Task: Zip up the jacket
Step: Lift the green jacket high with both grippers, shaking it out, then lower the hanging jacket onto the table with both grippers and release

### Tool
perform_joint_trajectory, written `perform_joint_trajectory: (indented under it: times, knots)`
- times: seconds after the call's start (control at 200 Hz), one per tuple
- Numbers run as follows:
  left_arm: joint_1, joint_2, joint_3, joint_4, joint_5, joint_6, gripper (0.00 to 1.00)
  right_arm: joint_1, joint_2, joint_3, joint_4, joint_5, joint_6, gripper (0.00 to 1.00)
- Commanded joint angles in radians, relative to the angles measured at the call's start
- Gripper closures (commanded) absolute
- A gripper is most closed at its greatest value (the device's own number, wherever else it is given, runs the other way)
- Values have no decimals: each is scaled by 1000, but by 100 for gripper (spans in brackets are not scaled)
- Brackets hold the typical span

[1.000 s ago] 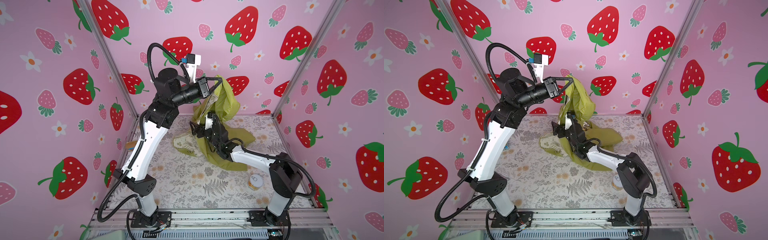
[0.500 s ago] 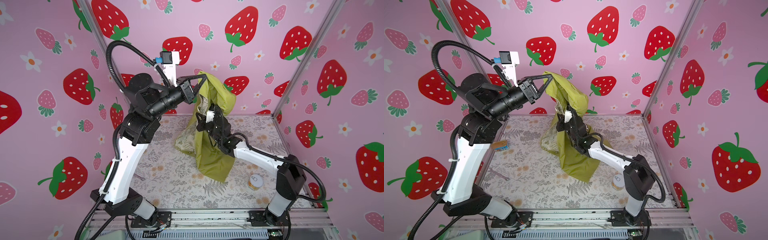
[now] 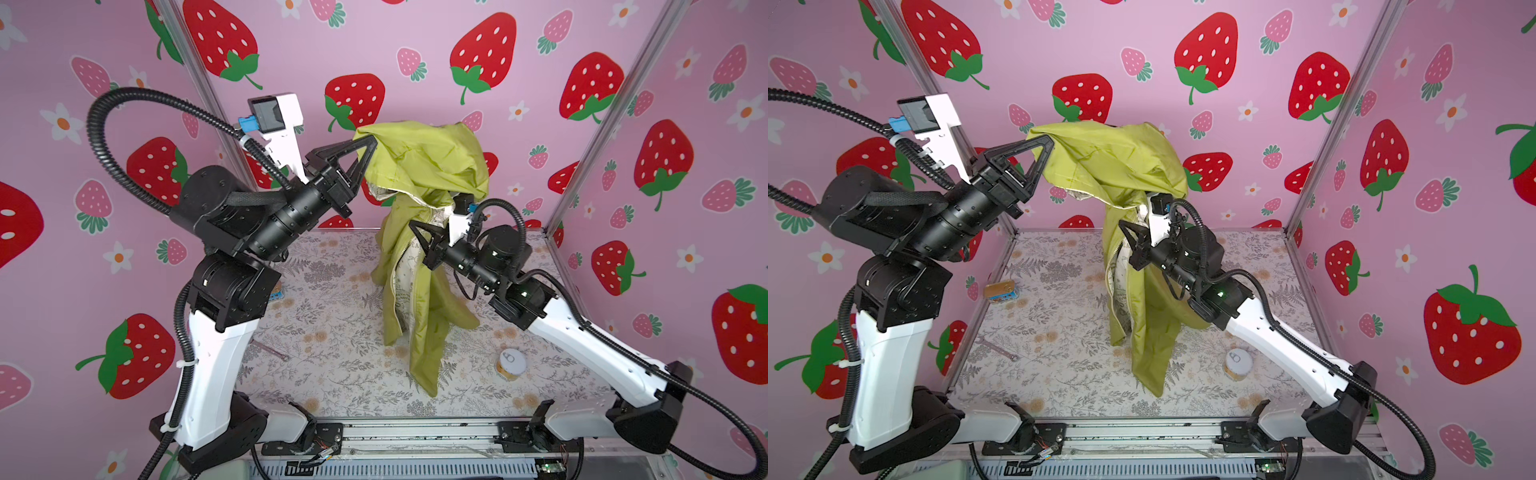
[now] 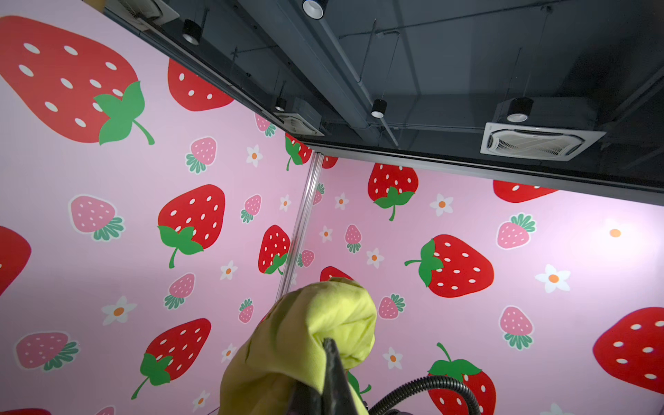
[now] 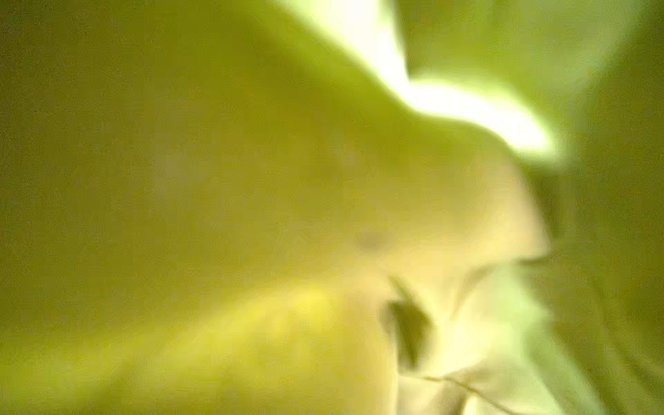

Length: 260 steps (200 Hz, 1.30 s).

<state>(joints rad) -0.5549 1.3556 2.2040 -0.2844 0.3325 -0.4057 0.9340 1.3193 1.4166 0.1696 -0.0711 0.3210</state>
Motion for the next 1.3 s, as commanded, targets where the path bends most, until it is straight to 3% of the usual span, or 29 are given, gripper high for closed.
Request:
perform_joint_trajectory:
  times: [0.0,0.13,0.29,0.395,0.645,0.8,1.05,1.185,1.295]
  knots:
    - [-6,-46,18,125,34,-52,100,15,-86,50,38,-63,-4,100]
    - [-7,-53,50,137,30,-74,100,16,-107,85,12,-104,37,100]
    - [-7,-54,1,85,-90,-29,100,15,-69,135,-49,-109,76,100]
    - [-6,-29,-48,37,-187,19,100,10,-15,174,-129,-49,85,100]
    - [14,128,-139,-46,-469,119,100,-81,180,201,-265,39,140,100]
    - [111,305,-130,-71,-515,70,100,-168,335,201,-258,17,180,100]
    - [272,666,134,-167,-496,-38,100,-249,702,412,-296,-145,214,100]
    - [338,868,330,-241,-516,-82,100,-265,929,677,-392,-192,205,88]
    - [397,985,436,-274,-524,-130,100,-283,1091,937,-533,-194,191,69]
